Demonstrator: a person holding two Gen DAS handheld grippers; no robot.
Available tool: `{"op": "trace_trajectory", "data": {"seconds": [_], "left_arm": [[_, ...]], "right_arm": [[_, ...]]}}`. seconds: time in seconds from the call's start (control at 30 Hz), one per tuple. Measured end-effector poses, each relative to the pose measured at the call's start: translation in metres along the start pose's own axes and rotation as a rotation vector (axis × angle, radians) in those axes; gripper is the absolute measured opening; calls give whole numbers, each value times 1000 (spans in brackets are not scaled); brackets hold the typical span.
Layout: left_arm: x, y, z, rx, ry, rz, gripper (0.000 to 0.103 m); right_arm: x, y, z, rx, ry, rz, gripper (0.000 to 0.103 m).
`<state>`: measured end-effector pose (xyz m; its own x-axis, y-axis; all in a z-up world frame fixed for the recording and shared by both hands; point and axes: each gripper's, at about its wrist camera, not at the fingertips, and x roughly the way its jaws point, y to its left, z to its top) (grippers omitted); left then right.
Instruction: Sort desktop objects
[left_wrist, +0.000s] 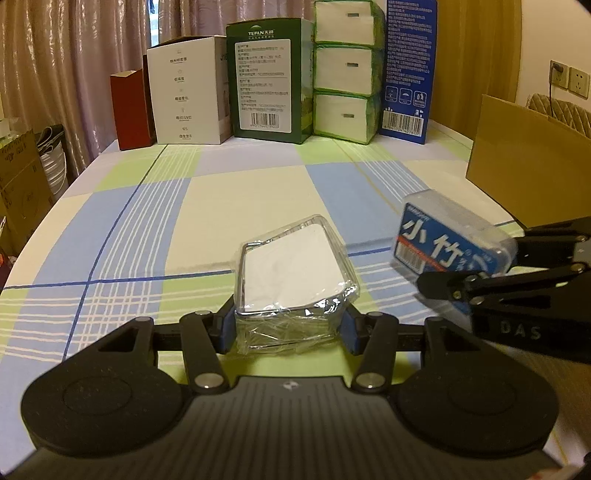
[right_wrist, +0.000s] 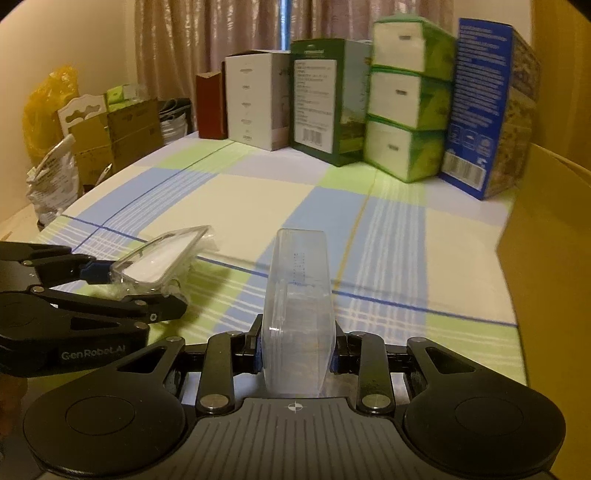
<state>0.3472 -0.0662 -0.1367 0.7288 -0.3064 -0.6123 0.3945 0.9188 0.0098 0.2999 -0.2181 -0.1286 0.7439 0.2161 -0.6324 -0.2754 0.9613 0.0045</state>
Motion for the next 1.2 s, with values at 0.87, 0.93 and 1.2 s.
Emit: {"op": "trace_trajectory", "data": {"seconds": [0.87, 0.93, 1.2], "left_arm": [[-171, -73, -2, -70, 6, 5, 48], [-187, -81, -3, -67, 4, -2, 48], [-236, -110, 1, -56, -15, -8, 48]], "right_arm": [[-191, 8, -20, 93, -23, -30, 28], [-205, 8, -20, 100, -33, -31, 28], [-254, 3, -22, 109, -76, -49, 28]]}}
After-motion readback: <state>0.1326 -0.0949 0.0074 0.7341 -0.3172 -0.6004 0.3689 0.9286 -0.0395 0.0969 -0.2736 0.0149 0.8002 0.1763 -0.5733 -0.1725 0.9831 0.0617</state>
